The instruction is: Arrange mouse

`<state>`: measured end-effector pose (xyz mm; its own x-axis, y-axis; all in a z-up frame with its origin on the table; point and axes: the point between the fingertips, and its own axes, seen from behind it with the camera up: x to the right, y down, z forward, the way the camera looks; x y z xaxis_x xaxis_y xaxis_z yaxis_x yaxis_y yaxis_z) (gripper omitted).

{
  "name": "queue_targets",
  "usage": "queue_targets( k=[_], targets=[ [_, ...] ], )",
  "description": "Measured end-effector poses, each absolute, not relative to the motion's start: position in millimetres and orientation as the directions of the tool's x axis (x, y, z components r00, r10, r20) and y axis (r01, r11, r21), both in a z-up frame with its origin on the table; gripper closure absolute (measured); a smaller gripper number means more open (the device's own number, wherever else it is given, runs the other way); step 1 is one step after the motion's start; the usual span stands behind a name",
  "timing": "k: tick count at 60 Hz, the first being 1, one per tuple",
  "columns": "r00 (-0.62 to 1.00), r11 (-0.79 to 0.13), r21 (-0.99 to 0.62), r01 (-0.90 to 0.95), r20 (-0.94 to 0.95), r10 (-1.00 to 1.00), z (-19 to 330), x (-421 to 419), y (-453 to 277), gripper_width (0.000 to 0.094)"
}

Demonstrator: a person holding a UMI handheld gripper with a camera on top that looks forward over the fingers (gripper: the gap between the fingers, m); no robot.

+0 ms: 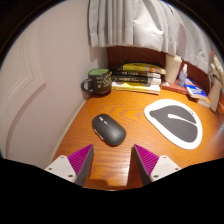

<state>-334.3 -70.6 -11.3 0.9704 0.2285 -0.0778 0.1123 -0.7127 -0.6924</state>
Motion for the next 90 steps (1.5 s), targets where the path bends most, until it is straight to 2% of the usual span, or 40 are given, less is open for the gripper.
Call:
queue_targets(
  k=[22, 26, 34, 46, 56, 62, 74, 79, 85, 90],
  targets=[
    [0.992, -0.729, -0.681, 0.071, -0.029, 0.124, -15, -337, 19, 0.0189],
    [0.994, -0.732, -0.678, 0.063, -0.020, 0.105, -16, -336, 28, 0.0240],
    [0.996, -0.742, -0.669, 0.053, -0.020, 0.089, -17, -338, 38, 0.0415],
    [0.997, -0.780, -0.625, 0.031, -0.041, 0.072, -19, -337, 37, 0.0551],
    [0.991, -0.809, -0.582, 0.081, -0.039, 0.127, -13, -341, 43, 0.0578],
    [0.985, -0.765, -0.636, 0.106, -0.039, 0.169, 37, -344, 59, 0.0578],
    [0.983, -0.575, -0.811, 0.107, 0.001, 0.181, 200, -300, 91, 0.0574],
    [0.989, -0.501, -0.860, 0.096, 0.023, 0.149, 255, -258, 97, 0.0571],
    [0.993, -0.467, -0.880, 0.093, 0.046, 0.111, 281, -202, 97, 0.0568],
    [0.996, -0.478, -0.875, 0.072, 0.040, 0.076, 265, -159, 96, 0.0568]
  ],
)
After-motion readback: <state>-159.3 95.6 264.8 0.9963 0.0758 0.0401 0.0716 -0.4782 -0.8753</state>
